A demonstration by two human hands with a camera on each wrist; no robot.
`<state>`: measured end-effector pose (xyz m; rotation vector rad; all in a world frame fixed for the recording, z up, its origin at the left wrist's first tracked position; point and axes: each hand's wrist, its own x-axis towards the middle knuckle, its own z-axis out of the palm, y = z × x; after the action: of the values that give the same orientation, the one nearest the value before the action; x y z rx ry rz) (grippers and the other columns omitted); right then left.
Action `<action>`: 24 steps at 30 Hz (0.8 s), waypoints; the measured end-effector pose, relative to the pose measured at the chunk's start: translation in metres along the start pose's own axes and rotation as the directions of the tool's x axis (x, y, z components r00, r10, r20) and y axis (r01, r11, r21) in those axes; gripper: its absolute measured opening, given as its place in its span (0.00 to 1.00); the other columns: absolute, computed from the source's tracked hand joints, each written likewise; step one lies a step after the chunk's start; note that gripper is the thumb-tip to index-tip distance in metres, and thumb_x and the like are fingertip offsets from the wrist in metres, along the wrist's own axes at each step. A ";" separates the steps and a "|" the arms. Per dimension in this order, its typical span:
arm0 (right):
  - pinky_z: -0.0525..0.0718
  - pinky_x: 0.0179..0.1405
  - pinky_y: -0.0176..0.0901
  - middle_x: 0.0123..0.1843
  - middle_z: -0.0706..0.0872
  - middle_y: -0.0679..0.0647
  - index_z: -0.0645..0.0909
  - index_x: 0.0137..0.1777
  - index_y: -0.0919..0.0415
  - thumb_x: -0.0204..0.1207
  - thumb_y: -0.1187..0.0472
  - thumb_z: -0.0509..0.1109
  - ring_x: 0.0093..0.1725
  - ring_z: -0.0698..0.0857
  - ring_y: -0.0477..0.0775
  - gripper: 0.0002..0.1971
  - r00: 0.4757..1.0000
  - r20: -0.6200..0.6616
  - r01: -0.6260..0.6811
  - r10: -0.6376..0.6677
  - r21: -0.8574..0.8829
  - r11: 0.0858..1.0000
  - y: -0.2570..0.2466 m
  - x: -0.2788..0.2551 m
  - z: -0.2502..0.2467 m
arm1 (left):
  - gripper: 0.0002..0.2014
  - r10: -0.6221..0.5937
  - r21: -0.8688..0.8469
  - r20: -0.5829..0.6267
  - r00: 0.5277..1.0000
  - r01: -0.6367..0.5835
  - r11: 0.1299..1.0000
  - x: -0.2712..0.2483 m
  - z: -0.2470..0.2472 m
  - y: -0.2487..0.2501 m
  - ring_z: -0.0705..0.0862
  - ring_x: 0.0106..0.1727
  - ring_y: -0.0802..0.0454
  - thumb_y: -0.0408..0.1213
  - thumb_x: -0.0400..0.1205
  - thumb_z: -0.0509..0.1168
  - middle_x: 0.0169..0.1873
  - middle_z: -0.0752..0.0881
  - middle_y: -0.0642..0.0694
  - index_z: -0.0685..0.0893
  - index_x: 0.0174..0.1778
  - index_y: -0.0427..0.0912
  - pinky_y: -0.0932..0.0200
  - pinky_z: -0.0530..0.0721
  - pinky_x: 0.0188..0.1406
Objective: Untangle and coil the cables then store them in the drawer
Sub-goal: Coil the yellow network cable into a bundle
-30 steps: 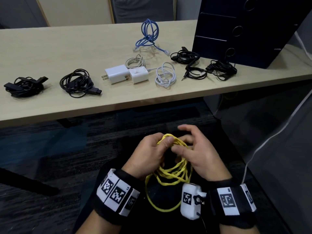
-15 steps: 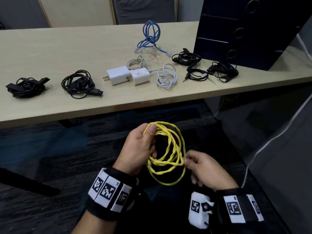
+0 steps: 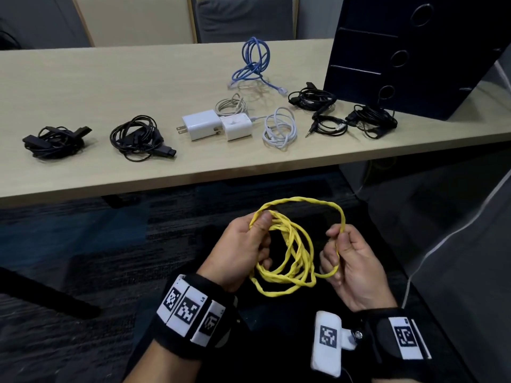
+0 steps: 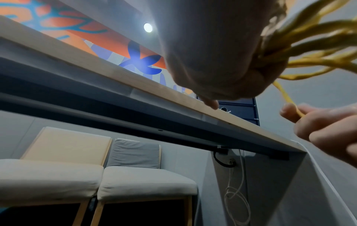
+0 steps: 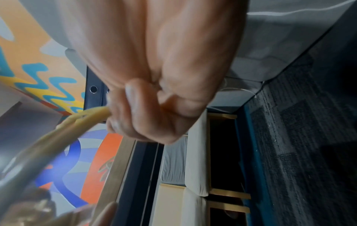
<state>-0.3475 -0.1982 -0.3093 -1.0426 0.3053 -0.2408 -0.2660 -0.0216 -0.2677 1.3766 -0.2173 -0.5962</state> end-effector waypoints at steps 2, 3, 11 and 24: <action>0.60 0.13 0.30 0.24 0.69 0.52 0.83 0.42 0.54 0.71 0.47 0.68 0.17 0.65 0.45 0.11 0.999 0.036 -0.002 0.002 0.007 1.000 0.002 0.000 -0.001 | 0.22 -0.021 -0.009 0.034 0.999 0.021 1.000 -0.002 0.000 0.000 0.67 0.22 0.56 0.46 0.86 0.56 0.24 0.71 0.50 0.80 0.48 0.24 0.61 0.75 0.20; 0.61 0.13 0.29 0.24 0.69 0.52 0.83 0.42 0.54 0.72 0.48 0.67 0.16 0.65 0.45 0.11 0.999 0.046 -0.002 0.001 0.019 1.000 0.002 0.000 -0.001 | 0.21 -0.029 -0.015 0.048 0.998 0.030 0.999 -0.003 0.001 0.001 0.67 0.22 0.56 0.47 0.84 0.57 0.25 0.71 0.49 0.80 0.40 0.30 0.61 0.75 0.20; 0.72 0.15 0.36 0.35 0.77 0.55 0.82 0.54 0.53 0.86 0.62 0.59 0.21 0.75 0.46 0.09 0.984 -0.178 -0.023 -0.029 -0.287 0.958 0.010 0.007 0.009 | 0.18 0.018 0.002 -0.026 0.999 -0.018 1.000 0.005 0.001 0.002 0.68 0.21 0.55 0.44 0.88 0.54 0.25 0.71 0.48 0.75 0.36 0.39 0.60 0.74 0.19; 0.84 0.45 0.49 0.48 0.77 0.45 0.87 0.55 0.54 0.79 0.56 0.70 0.46 0.82 0.49 0.08 0.942 0.219 0.256 -0.254 -0.959 0.125 -0.017 -0.016 0.073 | 0.19 0.324 0.639 -0.190 0.927 -0.134 0.758 0.017 0.006 -0.010 0.77 0.30 0.46 0.47 0.87 0.58 0.26 0.78 0.46 0.76 0.35 0.37 0.56 0.69 0.28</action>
<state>-0.3373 -0.1422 -0.2582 -2.4903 0.2568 -0.3641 -0.2573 -0.0359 -0.2795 2.0202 -0.3614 -0.0899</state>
